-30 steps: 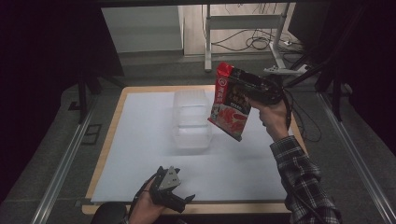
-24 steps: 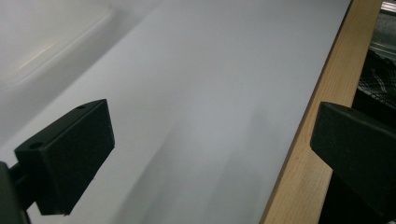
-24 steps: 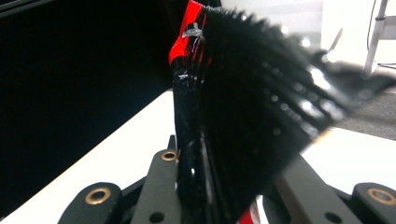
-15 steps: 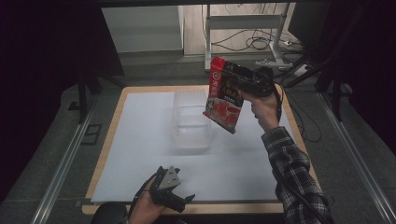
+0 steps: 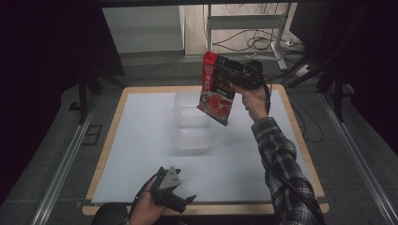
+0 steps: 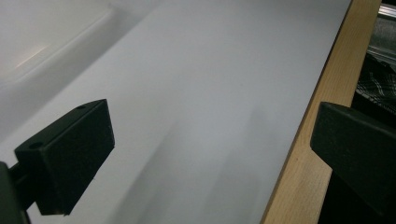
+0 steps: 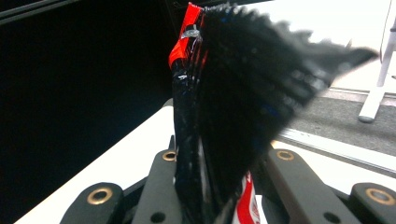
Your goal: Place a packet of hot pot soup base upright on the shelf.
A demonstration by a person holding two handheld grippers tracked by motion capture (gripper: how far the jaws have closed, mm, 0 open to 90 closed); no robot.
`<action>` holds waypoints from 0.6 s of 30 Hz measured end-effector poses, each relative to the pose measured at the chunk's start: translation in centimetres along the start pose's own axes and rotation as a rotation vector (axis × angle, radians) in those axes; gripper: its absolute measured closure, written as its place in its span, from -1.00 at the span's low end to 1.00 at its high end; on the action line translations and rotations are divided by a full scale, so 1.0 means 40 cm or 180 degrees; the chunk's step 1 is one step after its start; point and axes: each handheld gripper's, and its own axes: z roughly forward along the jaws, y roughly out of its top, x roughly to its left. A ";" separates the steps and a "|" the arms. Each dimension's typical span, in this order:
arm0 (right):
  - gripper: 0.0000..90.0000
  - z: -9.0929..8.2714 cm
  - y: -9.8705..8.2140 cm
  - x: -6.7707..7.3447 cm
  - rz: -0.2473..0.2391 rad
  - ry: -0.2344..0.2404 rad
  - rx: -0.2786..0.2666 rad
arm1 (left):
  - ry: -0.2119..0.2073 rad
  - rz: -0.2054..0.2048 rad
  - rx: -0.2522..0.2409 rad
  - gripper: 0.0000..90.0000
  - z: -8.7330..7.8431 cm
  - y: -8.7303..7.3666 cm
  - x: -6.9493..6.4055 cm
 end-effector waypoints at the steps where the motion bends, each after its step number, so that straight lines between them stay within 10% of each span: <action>1: 0.69 0.007 0.001 0.001 -0.0002 0.0007 0.0004 | -0.0001 0.0000 -0.0001 -1.00 0.000 0.000 0.000; 18: 0.69 0.136 0.025 0.008 -0.0140 0.0078 -0.0014 | -0.0031 -0.0005 -0.0008 -1.00 -0.002 0.000 0.001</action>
